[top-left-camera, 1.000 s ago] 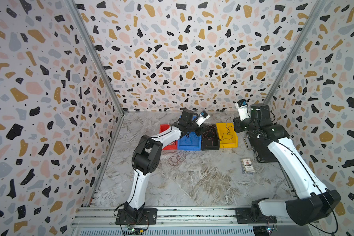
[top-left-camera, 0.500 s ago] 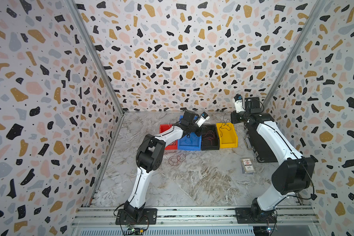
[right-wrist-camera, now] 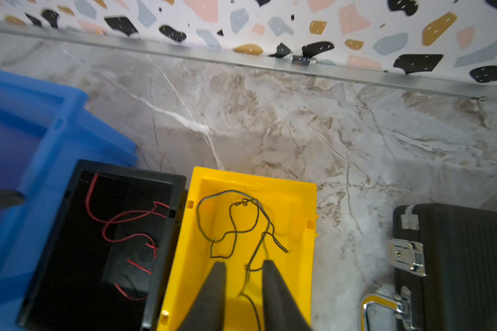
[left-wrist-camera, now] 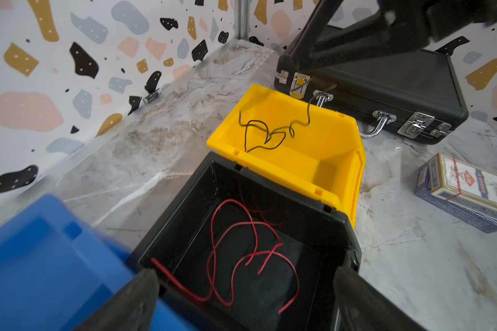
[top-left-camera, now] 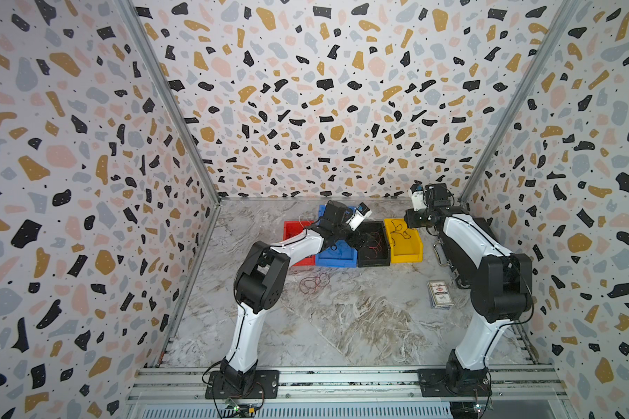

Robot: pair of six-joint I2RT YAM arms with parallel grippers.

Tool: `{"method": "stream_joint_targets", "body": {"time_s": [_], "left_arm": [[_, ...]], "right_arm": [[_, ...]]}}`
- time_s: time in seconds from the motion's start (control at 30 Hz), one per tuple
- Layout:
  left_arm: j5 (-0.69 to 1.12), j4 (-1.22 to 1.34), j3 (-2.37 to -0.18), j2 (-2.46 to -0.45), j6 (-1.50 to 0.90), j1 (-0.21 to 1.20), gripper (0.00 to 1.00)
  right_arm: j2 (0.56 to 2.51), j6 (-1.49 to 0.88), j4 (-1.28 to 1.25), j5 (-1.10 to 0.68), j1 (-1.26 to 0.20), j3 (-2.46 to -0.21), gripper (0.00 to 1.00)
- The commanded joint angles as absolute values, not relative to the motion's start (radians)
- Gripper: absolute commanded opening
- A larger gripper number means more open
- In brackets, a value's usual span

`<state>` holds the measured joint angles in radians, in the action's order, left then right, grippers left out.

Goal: Untangle and sort cables by color
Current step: Place the cable in the bin, then pick up the cable at the center of the board.

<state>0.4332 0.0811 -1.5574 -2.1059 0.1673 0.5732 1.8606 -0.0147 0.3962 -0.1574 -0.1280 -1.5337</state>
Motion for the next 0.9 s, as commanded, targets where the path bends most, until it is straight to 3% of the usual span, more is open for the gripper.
{"method": "stream_joint_targets", "body": {"time_s": [0.0,0.07,0.1,0.17,0.27,0.47,0.6,0.77,0.87], "left_arm": [[0.324,0.11,-1.457,-2.001,0.097,0.571,1.0],[0.252,0.162,-1.355,-1.922,0.035,0.565,0.99],[0.212,0.155,-1.303,-1.869,-0.012,0.556,0.99],[0.218,0.089,-1.227,-1.787,-0.073,0.52,0.99],[0.364,0.096,-1.053,-1.693,-0.123,0.462,1.0],[0.209,0.262,-0.671,-1.474,-0.168,0.467,1.0],[0.197,0.26,-0.599,-1.38,-0.14,0.493,1.0],[0.198,0.125,-0.755,-1.388,-0.121,0.505,0.99],[0.136,0.165,-0.626,-1.312,-0.186,0.511,0.97]], "right_arm": [[1.853,-0.034,0.389,-0.178,-0.123,-1.525,0.56],[1.85,-0.041,0.38,-0.189,-0.123,-1.519,0.69],[1.844,-0.045,0.381,-0.196,-0.123,-1.517,0.7],[1.81,-0.059,0.369,-0.213,-0.123,-1.495,0.71],[1.711,-0.107,0.322,-0.26,-0.128,-1.43,0.71],[1.554,-0.124,0.402,-0.356,-0.195,-1.402,0.7],[1.485,-0.122,0.408,-0.364,-0.221,-1.354,0.69],[1.542,-0.125,0.419,-0.406,-0.235,-1.35,0.63],[1.543,-0.139,0.397,-0.405,-0.239,-1.317,0.62]]}}
